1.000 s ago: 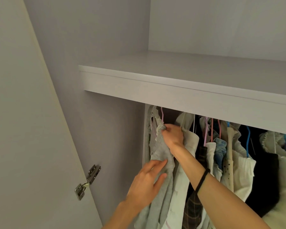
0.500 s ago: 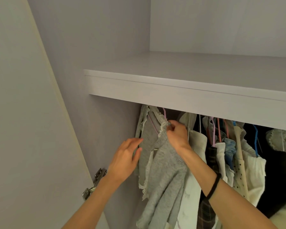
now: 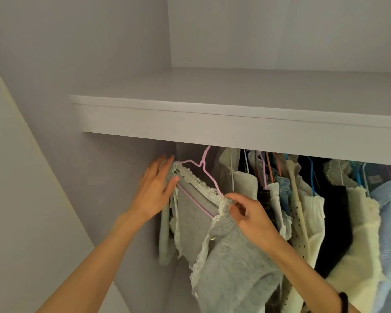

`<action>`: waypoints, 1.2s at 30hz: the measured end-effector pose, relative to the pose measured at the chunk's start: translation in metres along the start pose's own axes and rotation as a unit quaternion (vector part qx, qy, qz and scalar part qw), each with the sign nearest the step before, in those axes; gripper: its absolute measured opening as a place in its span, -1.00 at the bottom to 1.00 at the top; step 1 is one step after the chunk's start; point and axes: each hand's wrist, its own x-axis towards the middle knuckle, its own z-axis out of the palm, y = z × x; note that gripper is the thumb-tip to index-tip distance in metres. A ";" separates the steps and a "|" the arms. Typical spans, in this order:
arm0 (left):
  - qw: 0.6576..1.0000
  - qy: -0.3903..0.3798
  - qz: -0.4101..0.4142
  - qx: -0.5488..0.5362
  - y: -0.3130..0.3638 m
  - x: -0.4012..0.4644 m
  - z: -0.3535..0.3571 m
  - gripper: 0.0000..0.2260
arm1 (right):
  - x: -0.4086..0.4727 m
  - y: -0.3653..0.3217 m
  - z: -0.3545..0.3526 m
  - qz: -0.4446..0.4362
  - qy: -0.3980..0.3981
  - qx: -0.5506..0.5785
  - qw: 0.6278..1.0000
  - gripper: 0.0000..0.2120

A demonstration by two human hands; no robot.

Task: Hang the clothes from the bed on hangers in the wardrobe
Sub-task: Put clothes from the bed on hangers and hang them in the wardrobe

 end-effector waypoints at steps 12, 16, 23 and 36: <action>0.990 -0.107 0.087 -0.035 0.001 -0.021 0.041 -0.71 | -0.066 0.029 -0.052 -0.009 0.016 -0.144 0.989 -0.75; 0.988 -0.070 0.073 -0.118 0.020 -0.056 0.056 -0.77 | -0.078 0.046 -0.055 -0.026 0.044 -0.220 0.974 -0.73; 0.993 0.054 -0.049 -0.093 0.044 -0.133 0.034 -0.80 | -0.086 0.057 -0.043 -0.106 0.049 -0.277 0.954 -0.70; 0.913 0.210 -0.346 0.058 0.113 -0.341 0.005 -0.83 | -0.130 0.063 0.041 -0.298 -0.169 -0.153 0.927 -0.49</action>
